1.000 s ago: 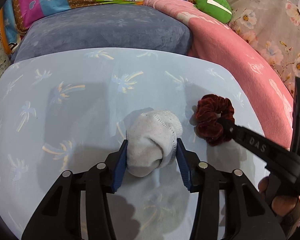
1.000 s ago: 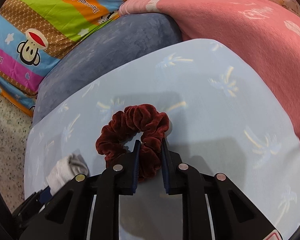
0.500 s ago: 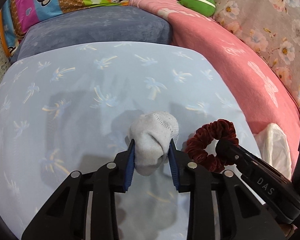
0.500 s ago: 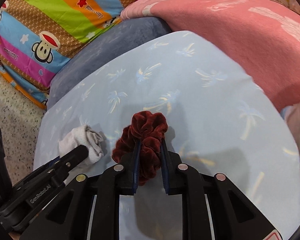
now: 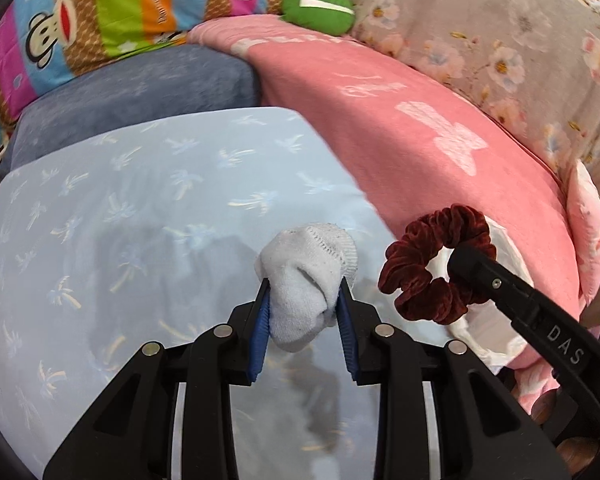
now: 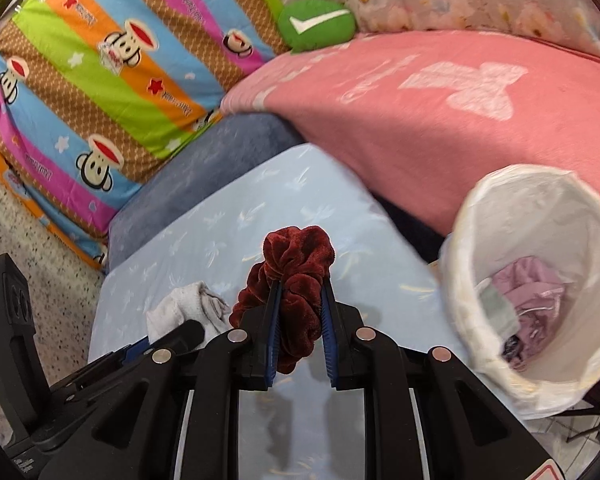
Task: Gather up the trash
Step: 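Carry both items over the bin and open both grippers to drop them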
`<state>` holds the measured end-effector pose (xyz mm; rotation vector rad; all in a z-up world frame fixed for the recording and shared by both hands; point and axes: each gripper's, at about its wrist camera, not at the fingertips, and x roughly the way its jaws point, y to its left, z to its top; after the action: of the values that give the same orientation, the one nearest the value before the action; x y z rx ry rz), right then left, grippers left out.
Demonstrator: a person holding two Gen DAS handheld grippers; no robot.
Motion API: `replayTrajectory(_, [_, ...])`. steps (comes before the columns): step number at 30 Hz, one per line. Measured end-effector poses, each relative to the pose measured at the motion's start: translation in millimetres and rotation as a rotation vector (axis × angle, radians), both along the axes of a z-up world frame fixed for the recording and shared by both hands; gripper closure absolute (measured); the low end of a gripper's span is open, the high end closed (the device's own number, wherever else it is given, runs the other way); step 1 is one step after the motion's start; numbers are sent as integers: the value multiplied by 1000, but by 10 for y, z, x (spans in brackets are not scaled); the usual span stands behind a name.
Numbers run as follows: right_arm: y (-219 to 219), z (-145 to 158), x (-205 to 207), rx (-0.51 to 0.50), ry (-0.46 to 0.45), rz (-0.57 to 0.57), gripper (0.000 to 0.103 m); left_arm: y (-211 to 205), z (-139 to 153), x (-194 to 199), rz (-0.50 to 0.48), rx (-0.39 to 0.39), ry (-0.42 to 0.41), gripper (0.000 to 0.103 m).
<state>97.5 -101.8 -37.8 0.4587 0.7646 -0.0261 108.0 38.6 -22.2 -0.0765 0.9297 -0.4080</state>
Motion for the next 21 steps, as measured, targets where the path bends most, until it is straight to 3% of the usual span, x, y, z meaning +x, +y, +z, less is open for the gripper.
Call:
replayTrajectory(9, [-707, 314, -515, -20, -73, -113, 85, -673, 226, -295, -132, 11, -54, 73])
replayTrajectory(21, [-1478, 321, -926, -22, -78, -238, 84, -1372, 304, -460, -279, 5, -63, 73])
